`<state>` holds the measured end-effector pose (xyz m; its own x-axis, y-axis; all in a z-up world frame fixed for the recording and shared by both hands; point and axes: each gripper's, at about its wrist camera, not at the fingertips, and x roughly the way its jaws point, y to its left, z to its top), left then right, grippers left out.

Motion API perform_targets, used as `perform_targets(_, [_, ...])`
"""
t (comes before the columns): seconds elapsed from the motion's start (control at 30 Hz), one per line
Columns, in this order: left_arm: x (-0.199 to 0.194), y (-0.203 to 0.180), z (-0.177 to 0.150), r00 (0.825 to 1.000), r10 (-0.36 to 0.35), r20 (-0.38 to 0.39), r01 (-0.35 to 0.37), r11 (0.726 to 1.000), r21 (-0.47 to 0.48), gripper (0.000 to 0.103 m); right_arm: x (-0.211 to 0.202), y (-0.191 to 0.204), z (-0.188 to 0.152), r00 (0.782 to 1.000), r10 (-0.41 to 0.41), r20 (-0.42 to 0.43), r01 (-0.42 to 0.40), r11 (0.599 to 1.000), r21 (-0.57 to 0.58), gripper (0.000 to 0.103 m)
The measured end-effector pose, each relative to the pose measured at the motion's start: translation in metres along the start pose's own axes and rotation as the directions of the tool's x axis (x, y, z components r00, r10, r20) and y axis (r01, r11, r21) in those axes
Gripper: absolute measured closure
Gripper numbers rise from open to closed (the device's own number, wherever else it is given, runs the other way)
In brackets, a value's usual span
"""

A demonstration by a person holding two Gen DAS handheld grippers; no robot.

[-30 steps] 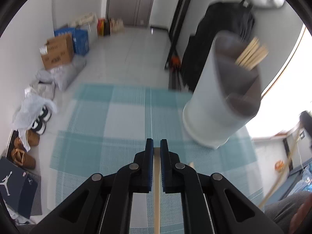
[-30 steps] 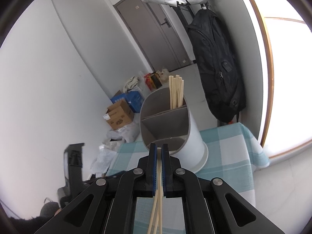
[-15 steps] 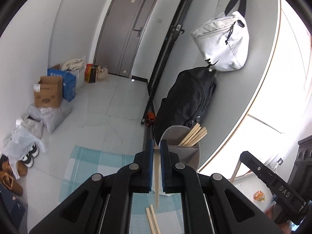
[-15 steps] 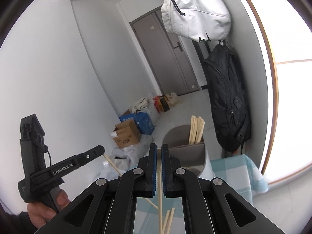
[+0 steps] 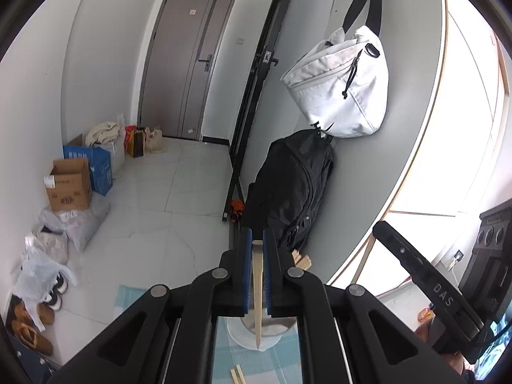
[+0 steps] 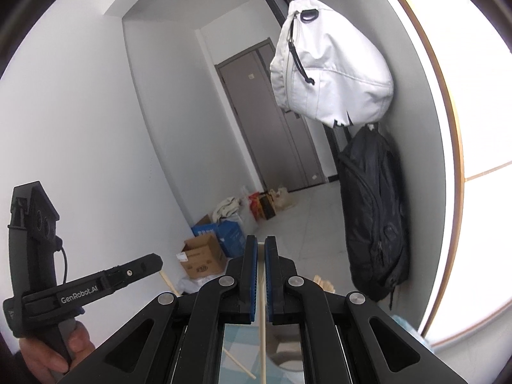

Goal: Organize utensils
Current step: 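Carry the chopsticks in both grippers up over the utensil holder, then lower the chopsticks into the holder and open both grippers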

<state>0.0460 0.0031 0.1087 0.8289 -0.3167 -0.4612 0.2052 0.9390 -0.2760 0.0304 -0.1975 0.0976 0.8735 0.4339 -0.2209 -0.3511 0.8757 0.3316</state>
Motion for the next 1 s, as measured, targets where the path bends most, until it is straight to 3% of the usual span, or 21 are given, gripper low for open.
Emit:
perform_targets(0.13, [0.004,-0.001,0.023,1.0,-0.026,0.011,0.026,0.999,-0.018,0.1,0.016,-0.004,0.024,0.999,-0.014,0.047,0.014,1.0,-0.001,0.099])
perform_targets(0.37, [0.028,-0.002,0.048,0.999,-0.005,0.041,0.005,1.0,0.005,0.1,0.057,-0.015,0.044,0.995,-0.039,0.087,0.04,0.999,-0.012,0.099])
perform_targets(0.53, [0.052,0.011,0.049,0.998,-0.021,0.052,0.022,1.0,-0.018,0.1,0.088,-0.022,0.039,0.994,-0.054,0.095,0.055,0.998,-0.008,0.1])
perform_targets(1.0, [0.102,0.026,0.03,0.997,-0.055,-0.054,0.055,0.998,0.007,0.1,0.131,-0.042,0.001,0.998,-0.054,0.038,0.055,0.998,-0.019,0.1])
